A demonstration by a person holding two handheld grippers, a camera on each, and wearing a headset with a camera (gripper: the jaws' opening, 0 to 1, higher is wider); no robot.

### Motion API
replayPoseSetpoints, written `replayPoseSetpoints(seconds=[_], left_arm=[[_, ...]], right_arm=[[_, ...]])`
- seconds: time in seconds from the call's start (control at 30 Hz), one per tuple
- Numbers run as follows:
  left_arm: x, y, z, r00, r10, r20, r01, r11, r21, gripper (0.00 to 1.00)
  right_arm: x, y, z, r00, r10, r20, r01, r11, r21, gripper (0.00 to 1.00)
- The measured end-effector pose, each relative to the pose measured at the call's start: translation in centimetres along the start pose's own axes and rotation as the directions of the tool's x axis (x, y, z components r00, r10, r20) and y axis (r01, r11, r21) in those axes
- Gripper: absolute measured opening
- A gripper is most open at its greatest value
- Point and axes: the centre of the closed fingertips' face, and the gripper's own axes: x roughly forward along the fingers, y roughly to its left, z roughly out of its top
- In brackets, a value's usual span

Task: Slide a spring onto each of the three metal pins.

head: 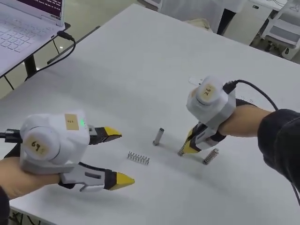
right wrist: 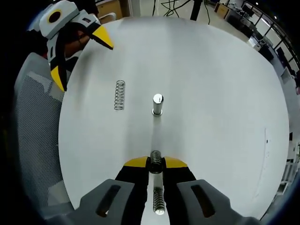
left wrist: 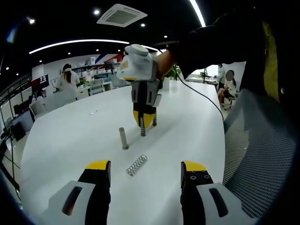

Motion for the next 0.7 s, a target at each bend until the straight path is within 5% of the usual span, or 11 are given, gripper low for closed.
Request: replayPoseSetpoints(seconds=[0.7], left_arm=[[0.38,0.02,-0.01,0.9999,-0.015,-0.005,0.015,1.000,0.004,0.54]], right_arm=[[-0.22,0.33,0.03,0.9996,0.008,0.026,-0.009,0.999,0.031,0.17]])
